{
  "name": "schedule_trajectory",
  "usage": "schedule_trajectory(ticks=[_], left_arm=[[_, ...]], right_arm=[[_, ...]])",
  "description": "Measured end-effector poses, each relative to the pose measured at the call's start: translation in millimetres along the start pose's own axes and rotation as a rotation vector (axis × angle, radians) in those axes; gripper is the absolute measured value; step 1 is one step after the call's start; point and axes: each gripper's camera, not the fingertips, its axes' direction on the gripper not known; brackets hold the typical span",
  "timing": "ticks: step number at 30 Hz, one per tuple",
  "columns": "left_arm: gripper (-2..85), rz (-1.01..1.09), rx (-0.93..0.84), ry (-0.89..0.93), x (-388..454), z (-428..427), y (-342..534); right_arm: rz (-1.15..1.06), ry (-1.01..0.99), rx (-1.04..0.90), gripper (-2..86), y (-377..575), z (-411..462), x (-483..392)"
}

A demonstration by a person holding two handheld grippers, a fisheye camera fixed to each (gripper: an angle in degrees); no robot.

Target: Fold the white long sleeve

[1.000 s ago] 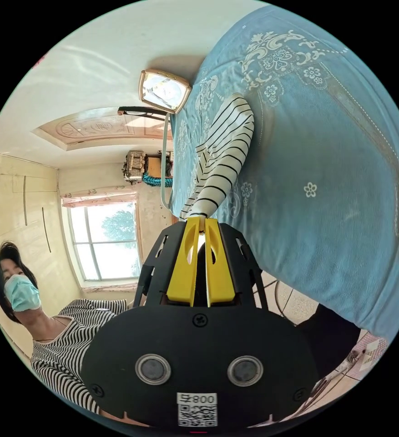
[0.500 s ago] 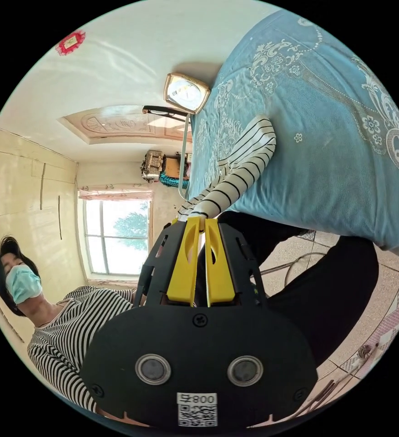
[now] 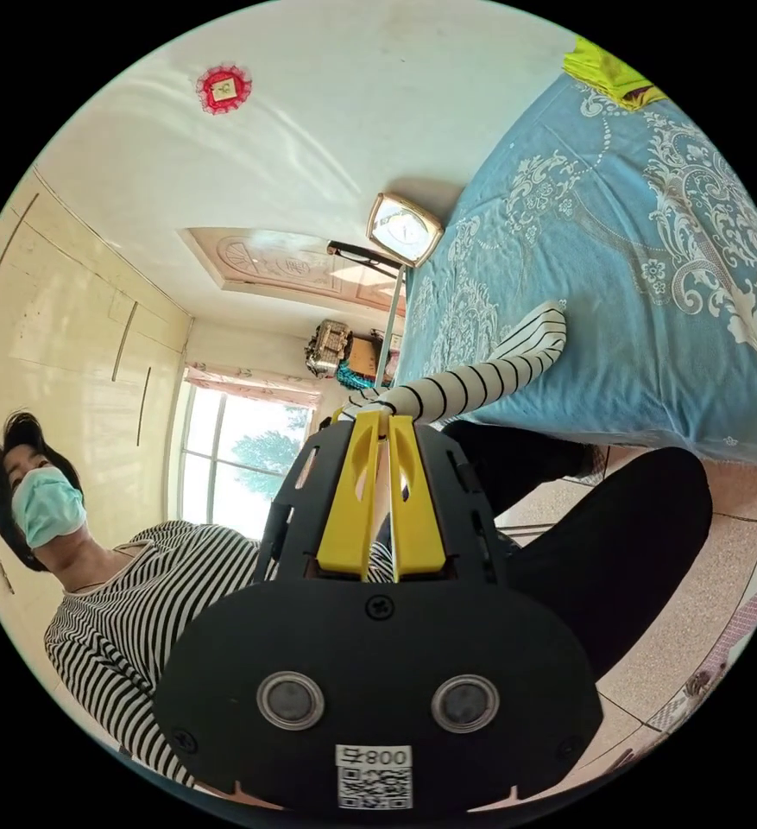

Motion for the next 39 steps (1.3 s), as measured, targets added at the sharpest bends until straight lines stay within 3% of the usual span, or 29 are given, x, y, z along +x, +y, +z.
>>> schedule_trajectory(ticks=[9,15,21,26,30,34,39], left_arm=[[2.9,0.106,-0.117,0.046,60.2,176.2,-94.5],[2.8,0.153,-0.194,0.046,82.4,336.9,-200.9],[2.8,0.238,-0.252,0.038,108.9,540.6,-352.9],[2.8,0.358,-0.292,0.138,156.9,753.5,-501.1],[2.8,0.486,-0.335,0.150,189.8,884.0,-568.9],[2.8,0.518,-0.389,0.069,165.2,1015.8,-613.9],[2.8,0.356,-0.493,-0.095,54.3,1140.5,-627.8]], right_arm=[[-0.076,-0.075,0.115,1.4,-31.7,-131.2,16.9],[-0.098,-0.032,0.173,1.2,-123.3,-220.1,48.5],[-0.171,0.069,0.238,1.2,-293.7,-321.9,68.8],[-0.294,0.184,0.344,1.2,-477.8,-431.2,57.8],[-0.342,0.237,0.400,1.2,-570.5,-497.9,62.1],[-0.233,0.395,0.397,1.4,-635.3,-545.4,122.7],[0.067,0.549,0.325,1.5,-670.1,-568.6,260.2]])
